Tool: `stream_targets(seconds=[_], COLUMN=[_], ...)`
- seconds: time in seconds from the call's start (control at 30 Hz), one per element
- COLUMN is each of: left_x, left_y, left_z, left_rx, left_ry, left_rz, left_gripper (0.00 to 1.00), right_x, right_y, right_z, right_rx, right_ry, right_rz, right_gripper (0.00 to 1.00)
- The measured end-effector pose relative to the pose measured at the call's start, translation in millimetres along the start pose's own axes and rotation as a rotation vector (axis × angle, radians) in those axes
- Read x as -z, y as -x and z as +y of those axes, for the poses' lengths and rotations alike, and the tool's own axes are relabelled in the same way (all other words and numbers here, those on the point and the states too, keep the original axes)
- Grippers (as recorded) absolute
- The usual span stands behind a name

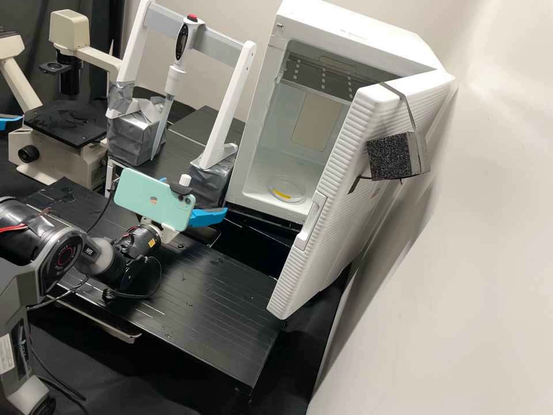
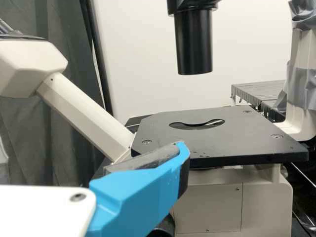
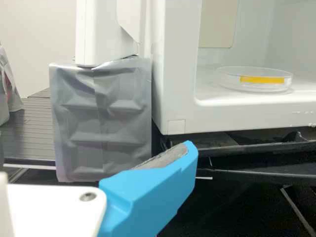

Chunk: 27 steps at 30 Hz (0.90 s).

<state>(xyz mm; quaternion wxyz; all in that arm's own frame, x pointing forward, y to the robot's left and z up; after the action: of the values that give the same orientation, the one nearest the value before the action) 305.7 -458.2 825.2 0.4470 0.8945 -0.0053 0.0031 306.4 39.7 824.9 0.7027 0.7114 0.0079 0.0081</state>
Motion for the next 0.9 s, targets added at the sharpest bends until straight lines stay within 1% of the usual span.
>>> stream_targets(seconds=[0.27,0.37,0.43,0.57,0.73,0.8,0.9], left_x=[0,0,0,0,0,0,0], left_y=[0,0,0,0,0,0,0], left_z=[0.0,0.0,0.0,0.0,0.0,0.0,0.0], left_rx=[0.0,0.0,0.0,0.0,0.0,0.0,0.0], left_ry=[0.0,0.0,0.0,0.0,0.0,0.0,0.0], left_rz=[0.0,0.0,0.0,0.0,0.0,0.0,0.0], left_gripper=[1.0,1.0,1.0,1.0,1.0,1.0,1.0], right_x=[0,-4,-12,-30,-50,-59,-72], right_y=[0,3,8,22,34,38,42], right_z=[0,1,4,15,36,46,60], right_rx=[0.0,-0.012,-0.019,-0.05,-0.113,-0.146,-0.2], right_ry=[0.0,0.002,0.001,-0.023,-0.027,-0.022,-0.034], right_rz=[0.0,-0.001,-0.008,-0.021,-0.017,-0.025,-0.046], right_gripper=[1.0,1.0,1.0,1.0,1.0,1.0,1.0])
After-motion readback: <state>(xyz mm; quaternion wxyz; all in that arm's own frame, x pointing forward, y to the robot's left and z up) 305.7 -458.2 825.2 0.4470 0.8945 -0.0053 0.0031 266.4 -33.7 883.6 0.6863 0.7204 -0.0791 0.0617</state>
